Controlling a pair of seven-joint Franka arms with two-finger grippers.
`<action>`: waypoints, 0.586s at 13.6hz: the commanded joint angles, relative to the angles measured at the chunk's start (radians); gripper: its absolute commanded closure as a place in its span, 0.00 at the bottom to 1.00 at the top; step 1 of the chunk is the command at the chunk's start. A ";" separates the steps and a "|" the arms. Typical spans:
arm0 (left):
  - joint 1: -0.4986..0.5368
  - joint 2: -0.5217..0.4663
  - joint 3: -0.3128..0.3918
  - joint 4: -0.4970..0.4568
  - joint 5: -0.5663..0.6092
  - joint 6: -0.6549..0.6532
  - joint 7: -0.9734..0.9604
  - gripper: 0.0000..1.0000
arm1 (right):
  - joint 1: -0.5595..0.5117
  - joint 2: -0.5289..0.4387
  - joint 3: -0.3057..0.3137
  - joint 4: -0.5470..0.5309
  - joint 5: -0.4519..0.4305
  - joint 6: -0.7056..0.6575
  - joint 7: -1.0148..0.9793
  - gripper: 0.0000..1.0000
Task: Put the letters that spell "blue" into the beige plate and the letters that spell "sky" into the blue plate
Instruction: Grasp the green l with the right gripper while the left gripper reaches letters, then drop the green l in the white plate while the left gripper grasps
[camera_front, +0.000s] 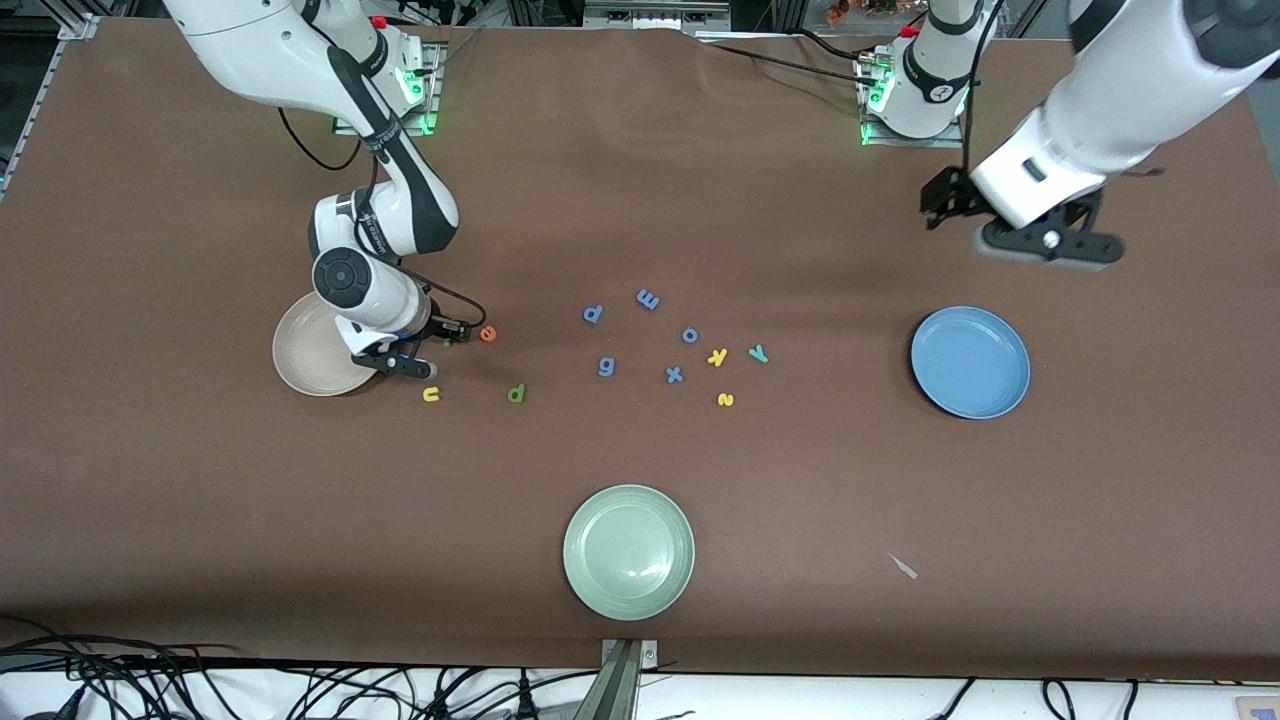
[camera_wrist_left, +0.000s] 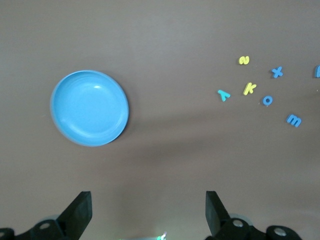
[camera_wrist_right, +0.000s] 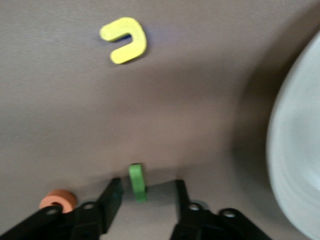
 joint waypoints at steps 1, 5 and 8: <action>-0.008 -0.004 0.002 -0.140 -0.038 0.175 0.007 0.00 | -0.001 0.013 0.013 -0.005 0.014 0.016 0.010 0.76; -0.056 0.107 -0.009 -0.179 -0.046 0.312 0.007 0.00 | -0.001 0.013 0.013 0.004 0.014 0.005 0.004 1.00; -0.067 0.222 -0.007 -0.168 -0.045 0.318 0.008 0.00 | -0.002 0.002 0.012 0.050 0.012 -0.070 -0.019 1.00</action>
